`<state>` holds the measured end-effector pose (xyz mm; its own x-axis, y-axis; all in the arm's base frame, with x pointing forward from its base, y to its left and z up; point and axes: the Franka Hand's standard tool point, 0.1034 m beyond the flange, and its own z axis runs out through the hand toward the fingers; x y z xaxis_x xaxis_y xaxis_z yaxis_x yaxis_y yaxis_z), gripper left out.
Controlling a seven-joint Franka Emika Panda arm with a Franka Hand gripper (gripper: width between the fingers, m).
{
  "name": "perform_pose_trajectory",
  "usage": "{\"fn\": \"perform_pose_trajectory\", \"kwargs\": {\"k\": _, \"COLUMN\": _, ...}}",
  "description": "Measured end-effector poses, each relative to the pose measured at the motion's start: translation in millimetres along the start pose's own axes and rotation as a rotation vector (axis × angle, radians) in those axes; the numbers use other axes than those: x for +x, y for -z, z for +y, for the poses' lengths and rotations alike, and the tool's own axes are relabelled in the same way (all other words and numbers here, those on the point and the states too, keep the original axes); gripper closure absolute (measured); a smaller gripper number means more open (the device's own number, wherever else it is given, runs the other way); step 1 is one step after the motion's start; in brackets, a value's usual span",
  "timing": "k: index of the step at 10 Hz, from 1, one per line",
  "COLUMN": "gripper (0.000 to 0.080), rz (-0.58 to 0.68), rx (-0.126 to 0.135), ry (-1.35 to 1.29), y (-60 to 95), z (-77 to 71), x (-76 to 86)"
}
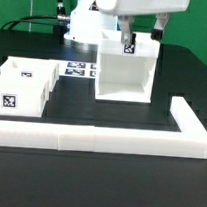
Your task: Assemble drawer
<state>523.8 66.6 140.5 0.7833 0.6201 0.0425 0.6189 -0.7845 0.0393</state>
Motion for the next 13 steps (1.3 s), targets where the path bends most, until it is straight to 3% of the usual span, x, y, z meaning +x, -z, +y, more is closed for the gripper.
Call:
{"fn": "perform_pose_trajectory", "kwargs": {"k": 2, "gripper": 0.015, "rz": 0.004, "rx": -0.009, "ry": -0.117, "y": 10.3, "z": -18.8, "x": -12.9}}
{"fn": "perform_pose_trajectory", "kwargs": {"k": 7, "gripper": 0.015, "rz": -0.002, "rx": -0.005, "ry": -0.118, "y": 6.6, "z": -18.6, "x": -14.0}}
{"fn": "perform_pose_trajectory", "kwargs": {"k": 8, "gripper": 0.015, "rz": 0.002, "rx": -0.009, "ry": -0.222, "y": 7.9, "z": -23.0, "x": -17.6}}
{"fn": "perform_pose_trajectory", "kwargs": {"k": 10, "gripper": 0.015, "rz": -0.011, "rx": -0.018, "ry": -0.413, "y": 7.4, "z": -46.7, "x": -34.6}}
{"fn": "perform_pose_trajectory", "kwargs": {"k": 11, "gripper": 0.015, "rz": -0.031, "rx": -0.005, "ry": -0.472, "y": 1.1, "z": -60.0, "x": -44.1}}
{"fn": "perform_pose_trajectory", "kwargs": {"k": 13, "gripper": 0.015, "rz": -0.054, "rx": 0.022, "ry": -0.525, "y": -7.6, "z": -70.4, "x": -54.6}}
